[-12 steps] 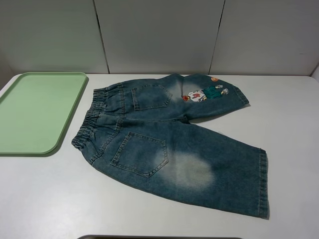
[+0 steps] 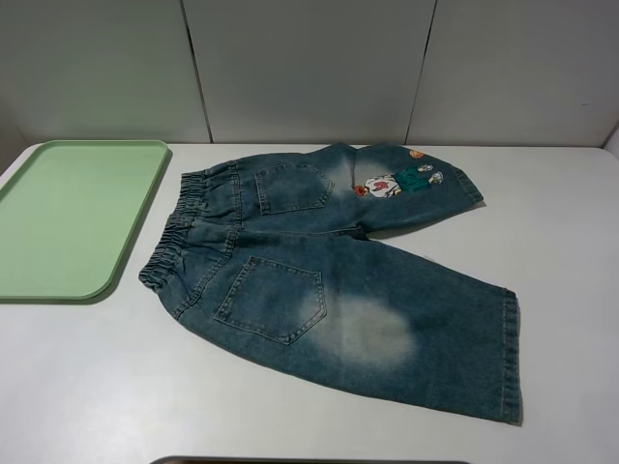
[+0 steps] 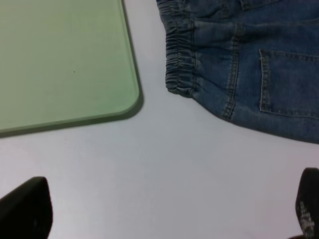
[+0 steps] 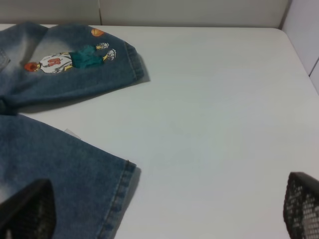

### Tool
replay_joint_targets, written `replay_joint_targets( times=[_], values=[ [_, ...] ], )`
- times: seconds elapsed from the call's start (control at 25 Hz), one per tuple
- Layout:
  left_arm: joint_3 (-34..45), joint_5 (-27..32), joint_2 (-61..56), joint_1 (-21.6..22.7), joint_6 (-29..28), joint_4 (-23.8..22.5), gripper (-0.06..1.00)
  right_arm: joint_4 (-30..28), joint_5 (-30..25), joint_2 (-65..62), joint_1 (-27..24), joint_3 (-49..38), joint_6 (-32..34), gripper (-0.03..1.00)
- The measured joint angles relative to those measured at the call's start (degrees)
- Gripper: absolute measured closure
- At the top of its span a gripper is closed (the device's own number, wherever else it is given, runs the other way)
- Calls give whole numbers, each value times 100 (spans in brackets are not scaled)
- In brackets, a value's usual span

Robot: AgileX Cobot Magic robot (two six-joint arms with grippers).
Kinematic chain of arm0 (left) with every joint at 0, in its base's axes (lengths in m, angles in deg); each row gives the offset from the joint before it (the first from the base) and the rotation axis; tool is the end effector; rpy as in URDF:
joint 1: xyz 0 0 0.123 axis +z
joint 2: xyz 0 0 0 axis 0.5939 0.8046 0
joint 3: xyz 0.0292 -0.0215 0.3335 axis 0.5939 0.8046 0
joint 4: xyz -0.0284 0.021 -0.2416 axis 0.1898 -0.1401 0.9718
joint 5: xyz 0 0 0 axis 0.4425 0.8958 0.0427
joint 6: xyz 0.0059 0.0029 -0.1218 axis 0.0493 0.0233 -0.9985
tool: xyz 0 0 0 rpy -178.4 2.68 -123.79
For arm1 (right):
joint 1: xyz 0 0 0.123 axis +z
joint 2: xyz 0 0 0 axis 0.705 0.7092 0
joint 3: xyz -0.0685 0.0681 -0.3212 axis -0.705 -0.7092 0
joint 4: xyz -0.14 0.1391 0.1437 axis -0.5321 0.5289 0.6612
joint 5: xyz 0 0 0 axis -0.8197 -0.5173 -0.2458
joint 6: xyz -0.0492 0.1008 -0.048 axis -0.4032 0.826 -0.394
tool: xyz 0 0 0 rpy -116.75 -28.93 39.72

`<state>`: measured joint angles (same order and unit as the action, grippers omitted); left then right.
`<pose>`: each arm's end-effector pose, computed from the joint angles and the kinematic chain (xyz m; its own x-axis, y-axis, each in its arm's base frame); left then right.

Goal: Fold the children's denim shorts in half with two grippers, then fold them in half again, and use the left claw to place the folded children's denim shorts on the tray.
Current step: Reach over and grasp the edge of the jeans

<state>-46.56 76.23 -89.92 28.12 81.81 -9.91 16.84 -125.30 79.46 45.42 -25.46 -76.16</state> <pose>-0.0336 0.0040 0.2532 -0.4674 0.0516 -0.8825 0.1437 0.9895 -0.0182 -0.0329 -0.0045 0.2621 -0.4168 -0.0672 -0.9065 -0.0056 0.9974 -0.0713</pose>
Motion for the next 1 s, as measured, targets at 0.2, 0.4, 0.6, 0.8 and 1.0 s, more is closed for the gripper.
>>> replay_joint_targets(
  times=[0.2, 0.4, 0.6, 0.8, 1.0],
  values=[
    [0, 0, 0, 0, 0, 0, -3, 0, 0, 0, 0, 0, 0, 27],
    [0, 0, 0, 0, 0, 0, -3, 0, 0, 0, 0, 0, 0, 27],
    [0, 0, 0, 0, 0, 0, -3, 0, 0, 0, 0, 0, 0, 27],
    [0, 0, 0, 0, 0, 0, -3, 0, 0, 0, 0, 0, 0, 27],
    [0, 0, 0, 0, 0, 0, -3, 0, 0, 0, 0, 0, 0, 27]
  ],
)
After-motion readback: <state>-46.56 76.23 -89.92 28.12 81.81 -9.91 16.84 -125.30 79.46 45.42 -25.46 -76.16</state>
